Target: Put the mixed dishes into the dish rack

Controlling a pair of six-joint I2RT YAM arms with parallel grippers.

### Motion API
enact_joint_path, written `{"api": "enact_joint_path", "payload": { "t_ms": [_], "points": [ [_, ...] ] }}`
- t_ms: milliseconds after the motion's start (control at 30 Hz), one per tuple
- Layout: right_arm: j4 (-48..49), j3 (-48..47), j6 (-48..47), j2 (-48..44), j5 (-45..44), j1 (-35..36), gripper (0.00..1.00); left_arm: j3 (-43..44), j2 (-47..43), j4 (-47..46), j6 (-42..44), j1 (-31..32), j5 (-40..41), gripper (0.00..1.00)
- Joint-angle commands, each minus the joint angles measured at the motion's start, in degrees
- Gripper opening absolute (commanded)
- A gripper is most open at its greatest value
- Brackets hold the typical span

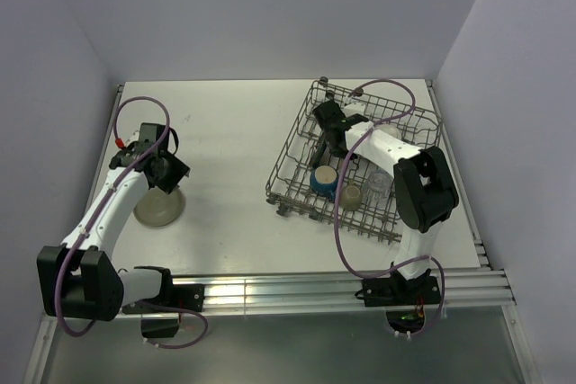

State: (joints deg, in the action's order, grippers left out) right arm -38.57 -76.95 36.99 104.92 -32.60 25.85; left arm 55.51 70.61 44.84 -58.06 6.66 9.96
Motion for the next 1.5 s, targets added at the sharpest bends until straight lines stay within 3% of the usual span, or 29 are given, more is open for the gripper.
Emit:
{"api": "enact_joint_path", "payload": {
  "t_ms": [0,167,400,467,533,567,700,767,833,1100,1467],
  "points": [
    [1.7,-2.2,1.2,-0.8,-0.1,0.2,0.00,-0.5,0.2,-1.0,0.7,-0.7,-0.1,0.45],
    [0.8,-2.8,1.9,-0.3,0.5,1.3,0.09,-0.9,0.7,-0.9,1.4,-1.8,-1.3,0.48],
    [0.9,-0.4,2.6,-1.7,1.4,1.4,0.28,-3.5,1.2,-2.0,2.6,-4.6,-4.2,0.52],
    [1.3,0.7,2.6,-2.4,1.7,1.4,0.32,-4.6,1.2,-2.6,2.6,-5.4,-5.4,0.57],
    [1.6,1.4,2.6,-2.4,1.7,1.4,0.40,-5.5,1.5,-2.9,2.8,-5.9,-6.8,0.61],
    [1.5,1.4,2.4,-2.4,2.0,1.4,0.43,-5.7,1.6,-3.0,2.8,-6.5,-7.2,0.61],
    [1.2,1.8,2.6,-2.5,2.3,1.4,0.69,-6.3,1.3,-3.4,3.0,-8.3,-8.4,0.61],
    [1.4,2.7,2.6,-3.5,2.4,1.4,0.72,-5.9,0.9,-3.0,3.0,-9.0,-7.2,0.61],
    [1.6,3.9,2.6,-5.2,2.2,1.4,0.85,-5.4,0.6,-2.3,3.1,-9.6,-6.0,0.61],
    [3.0,9.0,2.3,-12.9,3.5,1.4,0.92,-2.3,3.4,-0.2,3.1,-10.5,0.8,0.57],
    [1.1,14.1,0.1,-25.8,3.2,1.6,0.94,2.9,16.9,-2.0,2.3,-10.6,2.7,0.51]
  ]
}}
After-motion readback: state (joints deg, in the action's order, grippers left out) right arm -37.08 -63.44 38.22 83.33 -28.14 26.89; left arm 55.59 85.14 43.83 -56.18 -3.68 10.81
